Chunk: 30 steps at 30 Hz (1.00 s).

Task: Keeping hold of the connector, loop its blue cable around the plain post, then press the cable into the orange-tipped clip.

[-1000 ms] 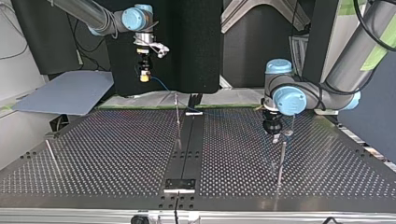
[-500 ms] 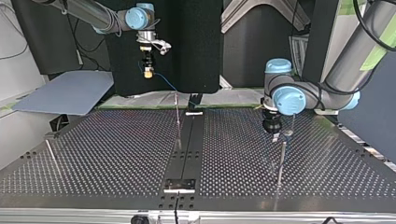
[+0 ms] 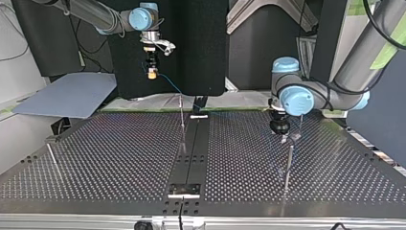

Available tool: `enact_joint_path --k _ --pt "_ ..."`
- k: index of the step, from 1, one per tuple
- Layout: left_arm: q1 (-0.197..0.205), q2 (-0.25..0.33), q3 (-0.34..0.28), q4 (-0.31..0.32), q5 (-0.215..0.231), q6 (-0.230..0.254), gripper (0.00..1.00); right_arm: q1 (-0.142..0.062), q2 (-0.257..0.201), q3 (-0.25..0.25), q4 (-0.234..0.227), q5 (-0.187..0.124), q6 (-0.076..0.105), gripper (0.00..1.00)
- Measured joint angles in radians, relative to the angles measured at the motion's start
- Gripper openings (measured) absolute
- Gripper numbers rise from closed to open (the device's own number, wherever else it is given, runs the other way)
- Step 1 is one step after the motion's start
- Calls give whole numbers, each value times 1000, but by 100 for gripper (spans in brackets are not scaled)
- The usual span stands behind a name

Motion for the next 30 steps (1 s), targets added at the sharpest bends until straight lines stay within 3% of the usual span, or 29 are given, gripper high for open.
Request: enact_joint_path --k 11,24,30 --pt "27 39 -64 106 11 -110 100 0 1 -1 -5 -3 1 0" --pt "60 50 -89 169 -19 -230 100 0 1 -6 0 -5 1 0" --pt "67 50 -106 190 -55 -253 100 0 1 -8 2 -5 1 0"
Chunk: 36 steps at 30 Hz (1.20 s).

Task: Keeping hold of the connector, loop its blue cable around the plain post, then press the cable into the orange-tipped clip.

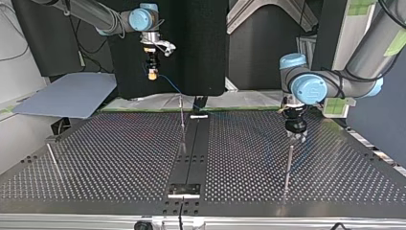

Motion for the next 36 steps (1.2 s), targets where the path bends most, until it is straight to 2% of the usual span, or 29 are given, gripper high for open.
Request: enact_joint_path --k 4,11,16,23,36 --pt "0 0 -12 19 -16 -3 100 0 0 0 0 1 2 0" --pt "0 1 -73 82 -68 -55 100 -1 0 -4 0 0 11 0" --pt "-9 1 -111 129 -97 -65 100 -2 0 -5 -4 0 16 0" --pt "-33 2 -120 197 -142 -8 100 -3 0 -6 -4 -1 19 0" --pt "-59 0 -120 254 -257 109 100 -1 -1 -7 -2 -9 22 0"
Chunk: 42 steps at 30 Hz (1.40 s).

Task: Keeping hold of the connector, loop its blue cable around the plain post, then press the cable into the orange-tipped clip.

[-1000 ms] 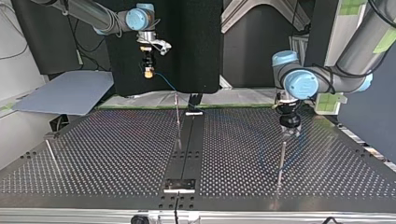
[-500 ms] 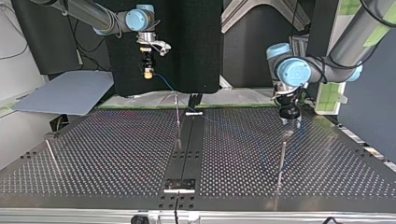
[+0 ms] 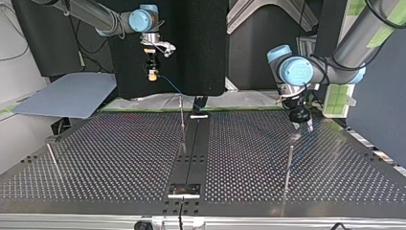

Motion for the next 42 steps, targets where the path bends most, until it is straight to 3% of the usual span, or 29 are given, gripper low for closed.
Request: enact_joint_path --k 6,10,21,35,42 --pt "-7 -9 -1 23 -50 54 100 1 0 0 -2 -2 1 0" --pt "-7 -35 -1 35 -59 91 100 3 1 0 -3 -5 2 0" --pt "-2 -122 -1 61 25 69 100 4 1 0 3 -5 2 0" --pt "-1 -237 2 70 71 60 100 7 0 0 4 -5 2 0" --pt "0 -252 4 66 82 58 100 7 1 0 4 -5 2 0"
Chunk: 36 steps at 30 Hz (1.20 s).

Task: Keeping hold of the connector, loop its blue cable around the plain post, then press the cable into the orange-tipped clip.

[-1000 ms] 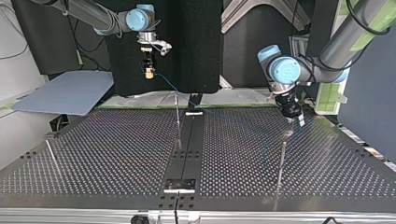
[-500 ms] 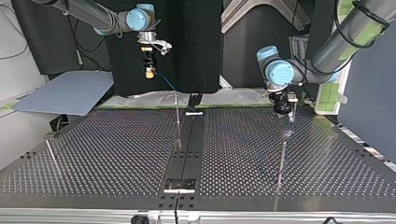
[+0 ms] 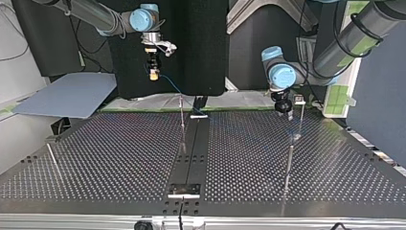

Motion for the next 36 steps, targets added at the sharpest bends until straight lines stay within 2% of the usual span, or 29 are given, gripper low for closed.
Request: enact_joint_path --k 4,10,14,17,22,27,31,36 --pt "-3 0 -1 -13 -17 2 100 0 0 0 1 0 0 0" --pt "-21 4 -2 -67 -30 10 100 1 0 0 1 0 0 0" --pt "-36 25 -20 -102 -46 17 100 1 0 0 1 0 0 0" --pt "-41 47 -41 -97 -49 28 100 1 0 0 -1 0 0 0" --pt "-39 91 -85 -85 -20 65 100 1 0 0 -3 -2 0 0" --pt "-31 141 -127 -124 -5 98 100 2 0 0 0 -3 0 0" --pt "-28 181 -113 -163 15 109 100 2 0 0 2 -3 0 0" --pt "-30 235 -64 -217 48 152 100 3 0 0 8 -2 0 0"
